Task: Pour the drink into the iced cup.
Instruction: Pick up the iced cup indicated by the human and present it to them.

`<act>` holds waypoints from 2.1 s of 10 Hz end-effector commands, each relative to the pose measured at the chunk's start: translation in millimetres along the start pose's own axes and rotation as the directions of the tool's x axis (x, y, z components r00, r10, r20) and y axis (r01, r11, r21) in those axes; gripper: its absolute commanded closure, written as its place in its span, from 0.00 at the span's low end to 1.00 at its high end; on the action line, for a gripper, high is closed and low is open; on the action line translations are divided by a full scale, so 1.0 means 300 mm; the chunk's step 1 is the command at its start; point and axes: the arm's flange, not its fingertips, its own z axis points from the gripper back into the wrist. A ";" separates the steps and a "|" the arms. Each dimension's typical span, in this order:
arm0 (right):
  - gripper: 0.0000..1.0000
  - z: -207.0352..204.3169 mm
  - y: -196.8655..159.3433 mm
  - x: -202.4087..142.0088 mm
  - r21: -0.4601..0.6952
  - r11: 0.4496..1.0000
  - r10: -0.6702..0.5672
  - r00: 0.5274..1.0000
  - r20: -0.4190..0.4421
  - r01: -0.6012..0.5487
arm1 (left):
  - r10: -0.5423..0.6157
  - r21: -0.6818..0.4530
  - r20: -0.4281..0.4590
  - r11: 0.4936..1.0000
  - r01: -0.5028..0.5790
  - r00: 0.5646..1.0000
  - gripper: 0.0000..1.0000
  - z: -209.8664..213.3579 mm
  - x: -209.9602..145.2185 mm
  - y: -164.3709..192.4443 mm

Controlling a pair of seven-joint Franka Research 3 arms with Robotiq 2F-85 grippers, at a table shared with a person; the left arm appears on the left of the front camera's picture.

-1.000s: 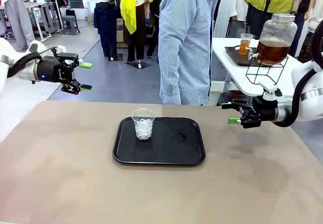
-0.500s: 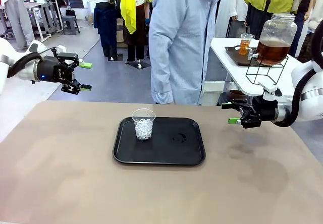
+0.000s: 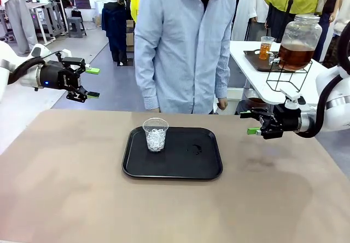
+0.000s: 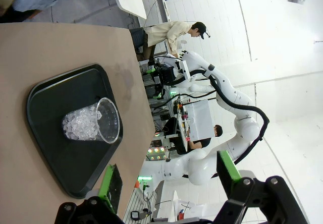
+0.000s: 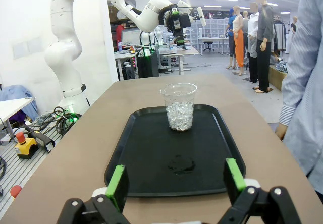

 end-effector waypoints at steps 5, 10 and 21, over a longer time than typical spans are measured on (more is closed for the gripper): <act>0.00 -0.003 -0.004 0.010 0.005 1.000 0.006 1.000 0.004 -0.006 | -0.007 0.002 0.003 1.000 0.007 1.000 0.00 0.001 -0.003 -0.004; 0.00 -0.003 -0.004 0.010 0.005 1.000 0.006 1.000 0.004 -0.006 | -0.007 0.002 0.003 1.000 0.007 1.000 0.00 0.001 -0.003 -0.004; 0.00 -0.003 -0.004 0.010 0.005 1.000 0.006 1.000 0.004 -0.006 | -0.007 0.002 0.003 1.000 0.007 1.000 0.00 0.001 -0.003 -0.004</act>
